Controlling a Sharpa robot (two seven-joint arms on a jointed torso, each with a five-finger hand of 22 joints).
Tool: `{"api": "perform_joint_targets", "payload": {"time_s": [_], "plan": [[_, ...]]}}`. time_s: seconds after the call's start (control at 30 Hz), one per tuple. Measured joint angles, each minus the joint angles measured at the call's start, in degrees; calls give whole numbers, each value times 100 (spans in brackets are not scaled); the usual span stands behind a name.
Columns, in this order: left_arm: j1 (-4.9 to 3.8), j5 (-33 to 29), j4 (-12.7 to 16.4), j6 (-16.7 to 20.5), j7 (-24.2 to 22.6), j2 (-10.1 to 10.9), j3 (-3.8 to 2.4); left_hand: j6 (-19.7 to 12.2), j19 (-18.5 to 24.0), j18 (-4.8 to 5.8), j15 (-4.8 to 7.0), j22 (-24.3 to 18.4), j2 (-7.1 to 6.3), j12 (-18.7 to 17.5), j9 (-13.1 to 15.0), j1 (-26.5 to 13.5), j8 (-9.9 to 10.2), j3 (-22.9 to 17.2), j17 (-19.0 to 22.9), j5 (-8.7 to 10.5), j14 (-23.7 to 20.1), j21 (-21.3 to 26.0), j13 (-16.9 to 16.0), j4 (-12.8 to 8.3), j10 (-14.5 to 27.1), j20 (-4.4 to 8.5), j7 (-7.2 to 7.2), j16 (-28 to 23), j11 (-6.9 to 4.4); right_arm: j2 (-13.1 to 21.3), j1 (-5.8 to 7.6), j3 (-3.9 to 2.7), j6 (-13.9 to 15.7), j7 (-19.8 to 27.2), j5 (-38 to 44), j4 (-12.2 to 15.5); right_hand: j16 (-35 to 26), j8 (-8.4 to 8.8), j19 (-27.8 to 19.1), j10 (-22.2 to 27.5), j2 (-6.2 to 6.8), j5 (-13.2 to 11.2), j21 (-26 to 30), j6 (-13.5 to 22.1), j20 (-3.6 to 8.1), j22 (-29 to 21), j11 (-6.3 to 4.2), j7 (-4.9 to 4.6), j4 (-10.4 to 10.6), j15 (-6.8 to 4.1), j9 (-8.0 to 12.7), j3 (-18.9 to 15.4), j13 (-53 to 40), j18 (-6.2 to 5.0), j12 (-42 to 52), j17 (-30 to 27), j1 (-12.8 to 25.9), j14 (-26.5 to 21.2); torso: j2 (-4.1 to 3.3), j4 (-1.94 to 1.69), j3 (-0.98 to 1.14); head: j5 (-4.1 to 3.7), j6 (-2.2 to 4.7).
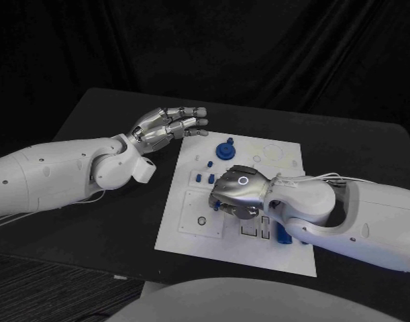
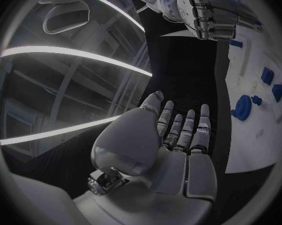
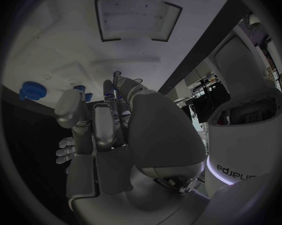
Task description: Assemble the parts on the task board
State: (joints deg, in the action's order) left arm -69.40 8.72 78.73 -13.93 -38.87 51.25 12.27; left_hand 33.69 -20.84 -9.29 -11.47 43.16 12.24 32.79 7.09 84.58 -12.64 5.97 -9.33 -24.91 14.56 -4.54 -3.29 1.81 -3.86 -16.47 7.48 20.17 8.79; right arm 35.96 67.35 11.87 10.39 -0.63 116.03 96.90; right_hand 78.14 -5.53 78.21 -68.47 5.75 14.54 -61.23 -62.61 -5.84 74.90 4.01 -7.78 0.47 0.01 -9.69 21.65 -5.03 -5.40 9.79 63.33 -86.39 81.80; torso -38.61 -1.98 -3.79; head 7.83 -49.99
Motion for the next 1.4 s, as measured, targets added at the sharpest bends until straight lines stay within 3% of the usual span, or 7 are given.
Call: {"api": "perform_joint_targets", "payload": {"time_s": [1.33, 1.4], "plan": [[15, 0, -44, -46, 0, -35, 0, 0, 0, 0, 0, -4, 0, 0, 1, 0, 0, -16, -1, 0, 0, 0, 0, 16, 0, 0, 0, 23, 0, -22, -152, -10, 30, -91, -11, -27, -27, 6, 0, -1, 22, 0, 0, 1, 0, 3, 1, 1, 0, 0, 7, 33, -3, 0, 1, -11, 22, 0, -7, -7, 2, 15, 1], [16, 0, -45, -48, 0, -35, 0, 0, 0, 0, 0, -4, 0, 0, 1, 0, 0, -16, -1, 0, 0, 0, 1, 16, 0, 0, 0, 23, 0, -22, -155, -9, 30, -102, -11, -27, -27, 71, -14, 11, 53, 1, 22, 72, 14, 3, 13, -31, 1, 0, 8, 33, -5, 0, -16, -42, 53, 0, -7, -7, 2, 9, 1]]}}
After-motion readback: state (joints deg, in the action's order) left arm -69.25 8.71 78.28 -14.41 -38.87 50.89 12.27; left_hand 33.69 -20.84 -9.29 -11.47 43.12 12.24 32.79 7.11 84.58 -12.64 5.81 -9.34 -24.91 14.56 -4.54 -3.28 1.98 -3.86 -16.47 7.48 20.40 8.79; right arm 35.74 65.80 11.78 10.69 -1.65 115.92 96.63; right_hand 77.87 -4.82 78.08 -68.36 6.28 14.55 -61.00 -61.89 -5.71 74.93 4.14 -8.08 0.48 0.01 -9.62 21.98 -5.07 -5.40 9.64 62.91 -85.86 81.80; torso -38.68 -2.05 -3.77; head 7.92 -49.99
